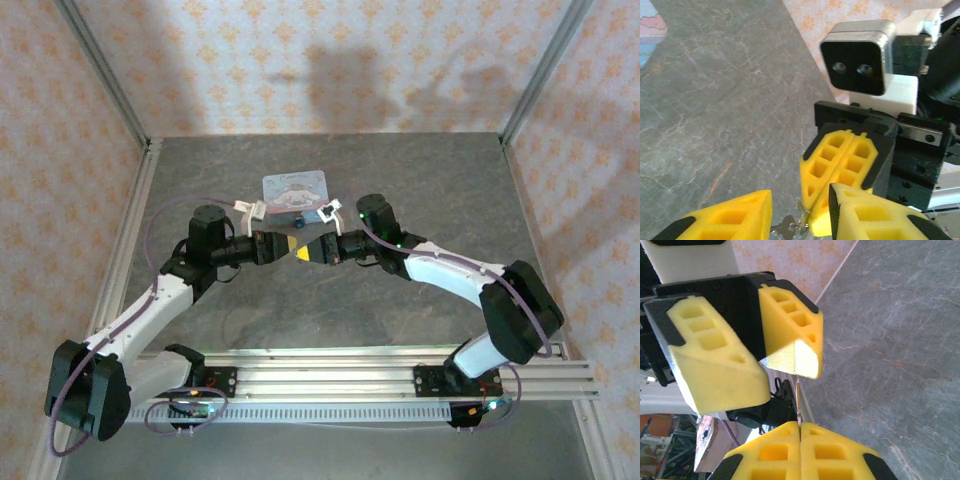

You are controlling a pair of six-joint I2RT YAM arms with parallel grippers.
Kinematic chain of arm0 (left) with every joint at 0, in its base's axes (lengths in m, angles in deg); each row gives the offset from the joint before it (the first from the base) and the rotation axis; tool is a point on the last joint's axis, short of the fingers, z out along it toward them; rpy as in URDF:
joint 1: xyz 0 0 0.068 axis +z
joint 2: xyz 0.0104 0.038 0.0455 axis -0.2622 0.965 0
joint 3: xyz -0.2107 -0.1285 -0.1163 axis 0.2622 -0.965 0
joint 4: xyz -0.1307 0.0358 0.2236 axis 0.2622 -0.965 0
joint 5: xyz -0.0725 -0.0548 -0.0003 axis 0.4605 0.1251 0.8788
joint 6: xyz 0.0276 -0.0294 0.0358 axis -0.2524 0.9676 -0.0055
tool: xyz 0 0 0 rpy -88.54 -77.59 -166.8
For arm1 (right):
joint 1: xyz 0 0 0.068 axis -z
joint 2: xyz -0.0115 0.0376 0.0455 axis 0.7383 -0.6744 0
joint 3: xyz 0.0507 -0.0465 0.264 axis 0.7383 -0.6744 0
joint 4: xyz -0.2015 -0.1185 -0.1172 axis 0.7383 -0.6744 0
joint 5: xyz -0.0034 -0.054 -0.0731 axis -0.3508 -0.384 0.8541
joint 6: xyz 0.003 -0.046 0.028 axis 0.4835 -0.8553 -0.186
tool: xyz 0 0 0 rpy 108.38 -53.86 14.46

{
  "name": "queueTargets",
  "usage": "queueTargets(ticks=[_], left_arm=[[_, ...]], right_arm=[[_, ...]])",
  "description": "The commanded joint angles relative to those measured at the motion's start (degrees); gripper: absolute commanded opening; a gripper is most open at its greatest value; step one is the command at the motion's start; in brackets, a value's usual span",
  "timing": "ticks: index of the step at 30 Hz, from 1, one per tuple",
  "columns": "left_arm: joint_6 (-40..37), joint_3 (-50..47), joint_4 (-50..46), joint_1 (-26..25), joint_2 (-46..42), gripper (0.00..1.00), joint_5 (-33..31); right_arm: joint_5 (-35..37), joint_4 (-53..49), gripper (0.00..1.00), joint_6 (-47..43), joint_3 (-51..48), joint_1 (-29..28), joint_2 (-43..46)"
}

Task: Unlock a padlock with a key

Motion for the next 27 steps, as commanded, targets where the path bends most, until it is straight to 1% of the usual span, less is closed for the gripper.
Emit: queueTargets(ticks=[1,4,8,11,13,14,22,27], left_arm=[[0.0,-0.3,3.0,0.3,-0.2,0.32,3.5],[0.0,-0.2,2.7,0.2,0.0,0.29,4.3],[-0.2,-0.4,2.1,0.2,0.0,0.28,4.3],[-0.3,-0.4,2.3,0.2,-0.2,0.19,4.4],[-0.7,-0.3,2.0,0.2,-0.5,0.09,4.5],[-1.1,-0.1,1.7,0.2,-0.7,0.01,4.5],[-6.0,1.3,-4.6,0.2,-3.7,0.00,1.4],[-5.4,1.9,-4.3,0.1,-3.9,0.00,1.7]], right_arm=[[-2.1,4.0,0.00,1.0,0.8,-0.1,-0.3],[-2.2,4.7,0.00,1.5,0.9,-0.1,-0.5],[-2.7,5.9,0.00,2.5,1.2,-0.2,-1.1],[-2.6,5.7,0.00,2.5,1.4,-0.4,-1.4],[-2.7,5.6,0.00,2.5,1.5,-0.6,-1.6],[-2.7,5.4,0.00,2.5,1.8,-0.6,-1.8],[-1.3,0.3,0.00,0.1,4.0,-0.8,-1.4],[-1.0,-0.6,0.00,-0.2,4.3,-0.8,-1.4]])
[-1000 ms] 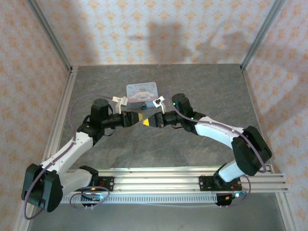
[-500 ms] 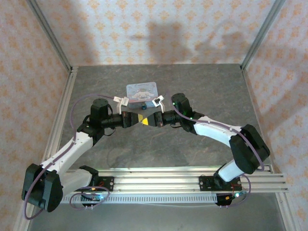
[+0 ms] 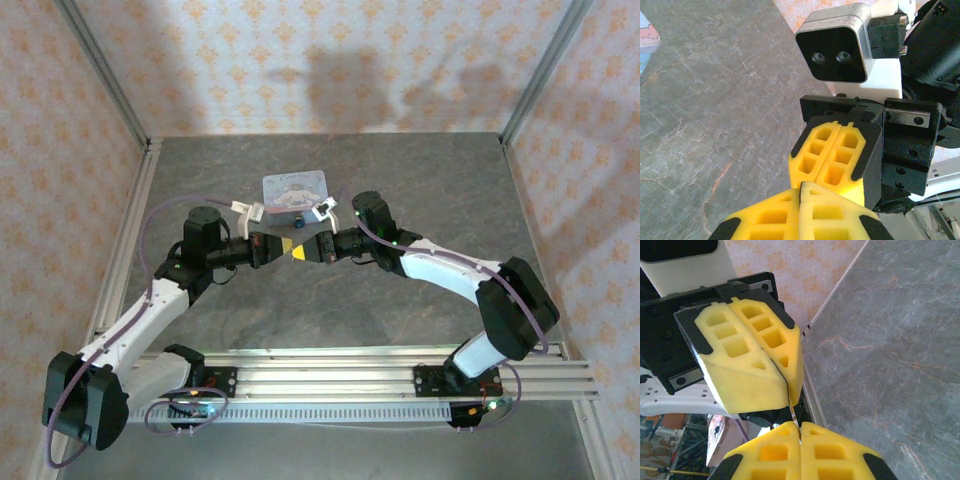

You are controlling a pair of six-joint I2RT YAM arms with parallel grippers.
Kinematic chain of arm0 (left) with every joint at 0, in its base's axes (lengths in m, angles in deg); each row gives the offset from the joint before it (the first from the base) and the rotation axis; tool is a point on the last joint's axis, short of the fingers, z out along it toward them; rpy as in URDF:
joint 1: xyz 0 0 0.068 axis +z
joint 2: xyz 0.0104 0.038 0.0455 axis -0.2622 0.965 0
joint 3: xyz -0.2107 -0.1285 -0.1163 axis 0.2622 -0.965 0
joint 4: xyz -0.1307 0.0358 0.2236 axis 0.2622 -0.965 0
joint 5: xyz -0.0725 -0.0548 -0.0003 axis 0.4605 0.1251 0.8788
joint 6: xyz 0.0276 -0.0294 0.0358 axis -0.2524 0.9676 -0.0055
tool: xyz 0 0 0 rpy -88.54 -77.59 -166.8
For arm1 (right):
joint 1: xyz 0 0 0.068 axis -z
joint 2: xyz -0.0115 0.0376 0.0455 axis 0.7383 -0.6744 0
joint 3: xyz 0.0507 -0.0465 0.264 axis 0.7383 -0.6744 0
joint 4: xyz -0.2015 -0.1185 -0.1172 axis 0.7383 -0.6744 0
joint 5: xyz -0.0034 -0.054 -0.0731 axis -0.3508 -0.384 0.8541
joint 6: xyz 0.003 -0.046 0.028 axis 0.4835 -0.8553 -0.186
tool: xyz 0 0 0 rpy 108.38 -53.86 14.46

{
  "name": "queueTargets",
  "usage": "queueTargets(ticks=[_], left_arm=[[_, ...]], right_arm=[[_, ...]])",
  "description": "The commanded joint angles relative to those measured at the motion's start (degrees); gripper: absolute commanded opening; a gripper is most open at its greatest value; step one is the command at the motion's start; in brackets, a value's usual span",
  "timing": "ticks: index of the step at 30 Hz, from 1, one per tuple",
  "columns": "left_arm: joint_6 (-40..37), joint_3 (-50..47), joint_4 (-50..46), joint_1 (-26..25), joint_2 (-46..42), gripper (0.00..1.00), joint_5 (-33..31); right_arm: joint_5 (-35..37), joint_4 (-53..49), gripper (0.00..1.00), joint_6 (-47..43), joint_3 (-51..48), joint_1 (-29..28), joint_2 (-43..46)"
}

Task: Unlock a padlock with a key

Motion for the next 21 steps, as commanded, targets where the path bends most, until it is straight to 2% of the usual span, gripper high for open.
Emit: queueTargets(ticks=[1,7,11,16,19,21], left_arm=[[-1.7,1.8,-1.6,-0.3,-0.9,0.00,0.9],[-1.3,1.5,-2.1,-0.3,-0.9,0.00,-1.5],[-0.6,1.2,-1.0,-0.3,-0.9,0.00,-1.6],[-0.1,1.5,-1.0,-0.3,-1.7,0.00,-2.0],[-0.9,2.4,-2.5,-0.3,-1.9,0.00,-2.0],[-1.2,2.8,-3.2,-0.3,-1.8,0.00,-2.1]], right_arm=[[0.9,-0.5,0.00,-1.6,2.0,-0.1,0.0],[4.7,-4.7,0.01,-3.3,3.8,-0.1,0.6],[6.7,-6.3,0.18,-3.4,4.6,-0.1,1.4],[7.0,-7.5,0.25,-3.7,5.0,-0.1,1.6],[7.1,-7.5,0.26,-3.7,4.9,-0.1,1.7],[7.1,-7.7,0.32,-3.8,4.8,-0.1,1.9]])
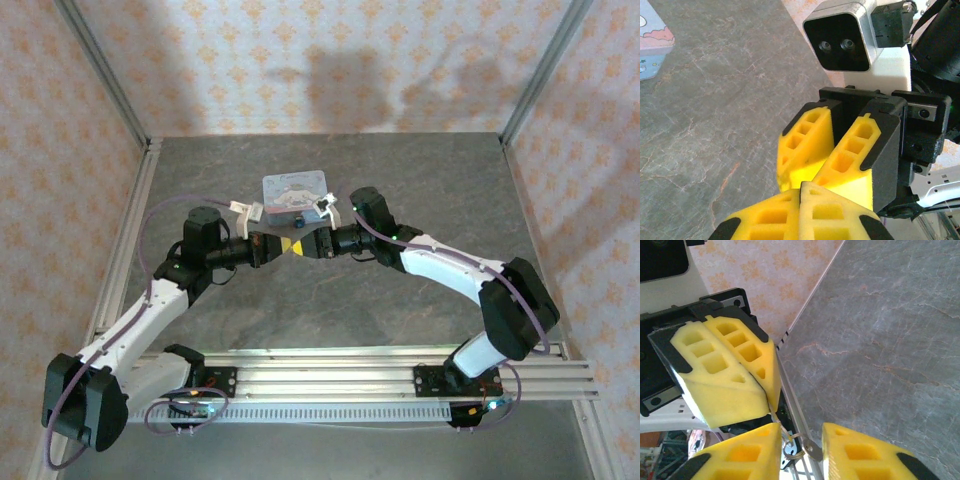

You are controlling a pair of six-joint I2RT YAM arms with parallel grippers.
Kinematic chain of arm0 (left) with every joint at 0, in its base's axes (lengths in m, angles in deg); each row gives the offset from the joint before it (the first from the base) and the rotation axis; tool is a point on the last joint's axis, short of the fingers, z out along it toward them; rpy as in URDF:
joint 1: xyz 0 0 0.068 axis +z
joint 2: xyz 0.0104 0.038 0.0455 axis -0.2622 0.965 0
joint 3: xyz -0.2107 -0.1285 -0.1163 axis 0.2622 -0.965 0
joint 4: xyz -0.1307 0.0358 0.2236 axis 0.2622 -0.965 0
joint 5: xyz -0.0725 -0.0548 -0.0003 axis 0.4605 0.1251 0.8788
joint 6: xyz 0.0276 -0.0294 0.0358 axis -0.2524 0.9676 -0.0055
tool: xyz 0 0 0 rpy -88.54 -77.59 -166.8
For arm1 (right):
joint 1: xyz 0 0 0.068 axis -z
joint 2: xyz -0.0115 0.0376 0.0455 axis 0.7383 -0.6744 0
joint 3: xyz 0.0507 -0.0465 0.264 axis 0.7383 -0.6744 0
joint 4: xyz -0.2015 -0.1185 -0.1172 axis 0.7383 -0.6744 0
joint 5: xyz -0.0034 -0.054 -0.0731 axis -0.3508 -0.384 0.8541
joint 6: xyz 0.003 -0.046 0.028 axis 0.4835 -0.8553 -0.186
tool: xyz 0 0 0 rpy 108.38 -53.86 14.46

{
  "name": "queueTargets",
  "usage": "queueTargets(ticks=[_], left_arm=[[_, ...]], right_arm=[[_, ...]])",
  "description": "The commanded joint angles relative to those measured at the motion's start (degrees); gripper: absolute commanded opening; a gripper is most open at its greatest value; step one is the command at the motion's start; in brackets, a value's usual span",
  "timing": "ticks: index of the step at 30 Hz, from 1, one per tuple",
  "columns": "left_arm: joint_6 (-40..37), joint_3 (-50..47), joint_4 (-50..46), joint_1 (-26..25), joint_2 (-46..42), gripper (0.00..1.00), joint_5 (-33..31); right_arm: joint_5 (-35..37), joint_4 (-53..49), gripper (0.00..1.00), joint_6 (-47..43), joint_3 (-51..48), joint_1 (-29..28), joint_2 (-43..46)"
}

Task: Unlock a padlock with a key

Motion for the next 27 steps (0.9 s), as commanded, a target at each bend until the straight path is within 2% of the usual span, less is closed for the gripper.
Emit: queueTargets(ticks=[1,5,11,15,23,27], left_arm=[[-0.9,2.3,-1.5,-0.3,-1.4,0.00,0.1],[-1.9,3.2,-2.9,-0.3,-1.7,0.00,0.5],[-8.4,7.5,-10.0,-0.3,-1.6,0.00,5.2],[-11.0,10.6,-12.9,-0.3,-0.5,0.00,9.0],[-18.0,18.1,-22.0,-0.4,4.8,0.00,15.5],[-20.9,20.8,-25.6,-0.3,7.2,0.00,17.5]], right_arm=[[1.3,-0.7,0.34,-1.4,1.6,0.0,2.0],[1.8,-1.8,0.36,-2.8,0.5,0.0,4.5],[-3.3,0.6,0.40,-2.1,-1.4,0.0,7.8],[-4.5,-1.9,0.44,-3.2,-1.2,0.0,9.1],[-6.9,-4.1,0.44,-5.0,0.2,0.0,9.1],[-8.3,-4.6,0.37,-5.0,1.2,0.0,8.4]])
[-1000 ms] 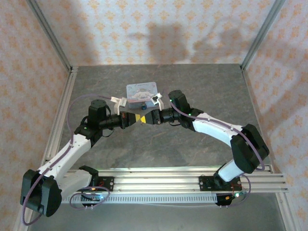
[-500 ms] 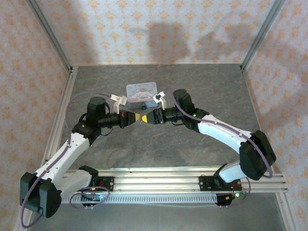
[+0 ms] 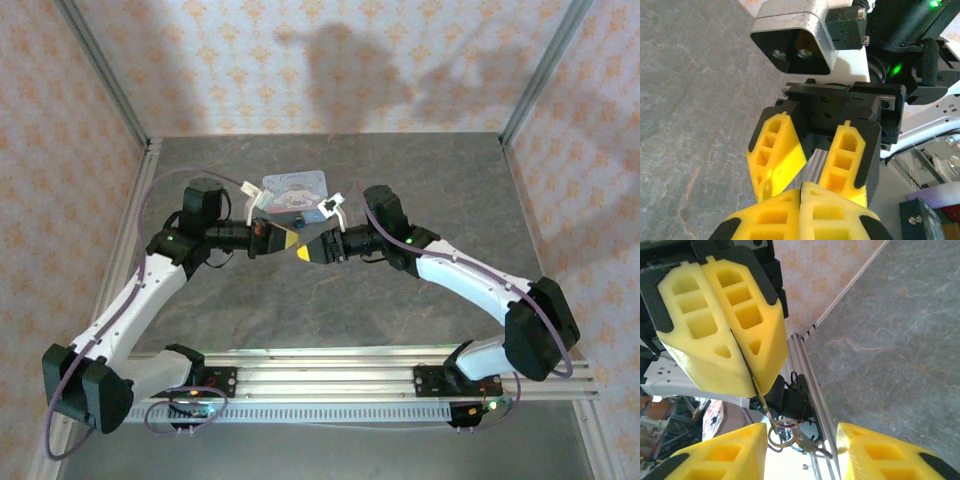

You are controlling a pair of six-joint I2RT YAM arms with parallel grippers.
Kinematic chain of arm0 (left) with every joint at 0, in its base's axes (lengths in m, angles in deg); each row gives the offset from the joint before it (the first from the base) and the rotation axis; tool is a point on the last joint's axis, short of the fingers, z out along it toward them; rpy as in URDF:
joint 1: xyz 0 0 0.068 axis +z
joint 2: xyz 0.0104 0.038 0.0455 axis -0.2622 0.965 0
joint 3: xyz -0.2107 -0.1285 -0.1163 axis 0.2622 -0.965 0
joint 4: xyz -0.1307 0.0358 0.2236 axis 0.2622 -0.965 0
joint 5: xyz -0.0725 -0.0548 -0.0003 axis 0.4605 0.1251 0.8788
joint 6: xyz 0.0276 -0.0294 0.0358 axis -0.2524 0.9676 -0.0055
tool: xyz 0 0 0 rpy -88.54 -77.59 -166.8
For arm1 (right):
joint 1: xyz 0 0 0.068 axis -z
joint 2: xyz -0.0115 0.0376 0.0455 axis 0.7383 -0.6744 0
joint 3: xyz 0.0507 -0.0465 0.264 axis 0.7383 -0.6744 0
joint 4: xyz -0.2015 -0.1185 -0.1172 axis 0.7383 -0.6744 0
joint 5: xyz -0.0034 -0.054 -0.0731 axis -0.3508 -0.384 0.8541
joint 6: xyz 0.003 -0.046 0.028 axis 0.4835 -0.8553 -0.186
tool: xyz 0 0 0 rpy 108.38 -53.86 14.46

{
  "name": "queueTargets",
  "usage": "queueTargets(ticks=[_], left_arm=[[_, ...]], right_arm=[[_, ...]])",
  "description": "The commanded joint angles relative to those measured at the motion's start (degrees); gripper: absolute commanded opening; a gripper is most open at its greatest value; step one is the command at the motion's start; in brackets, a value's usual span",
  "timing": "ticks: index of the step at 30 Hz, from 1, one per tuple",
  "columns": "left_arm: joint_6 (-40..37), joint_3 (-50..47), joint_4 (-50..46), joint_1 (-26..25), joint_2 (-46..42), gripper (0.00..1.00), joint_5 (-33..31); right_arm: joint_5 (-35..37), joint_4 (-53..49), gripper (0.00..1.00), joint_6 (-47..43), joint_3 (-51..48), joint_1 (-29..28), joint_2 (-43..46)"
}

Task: Unlock a padlock with a key

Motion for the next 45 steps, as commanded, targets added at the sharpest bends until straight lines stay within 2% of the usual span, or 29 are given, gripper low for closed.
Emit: queueTargets(ticks=[1,6,12,17,21,22,24,28,35,45], left_arm=[[-4.6,3.1,-5.3,-0.3,1.4,0.00,4.6],[-7.6,5.5,-8.9,-0.3,4.5,0.00,6.6],[-9.2,6.9,-10.1,-0.3,7.2,0.00,7.6],[-7.2,7.7,-8.6,-0.3,7.3,0.00,4.9],[-0.2,4.9,-1.5,0.0,3.9,0.38,-1.4],[2.4,3.7,1.0,0.1,2.9,0.43,-2.9],[7.3,1.6,5.7,0.7,1.6,0.47,-3.8],[13.8,-2.7,13.7,0.8,-0.4,0.47,-3.1],[19.3,-9.1,21.3,0.8,-3.6,0.44,-2.9],[21.1,-11.7,24.6,0.8,-4.8,0.23,-3.2]], right_arm=[[-2.9,-0.3,0.35,-1.3,1.9,0.0,0.2],[-4.4,-0.6,0.15,-0.9,2.9,0.0,-0.9],[-5.4,4.0,0.01,2.3,2.9,0.0,-2.4],[-1.3,9.4,0.00,4.9,0.0,0.0,-0.9],[2.4,12.7,0.00,6.1,-2.8,0.1,1.2],[2.9,14.1,0.00,6.8,-3.6,0.2,1.4],[3.1,17.1,0.00,8.5,-4.9,0.5,1.7],[2.4,21.4,0.00,11.1,-5.8,1.0,1.3],[-0.4,23.2,0.00,13.0,-4.2,1.0,-0.3],[-1.8,24.4,0.00,14.0,-4.1,0.8,-0.7]])
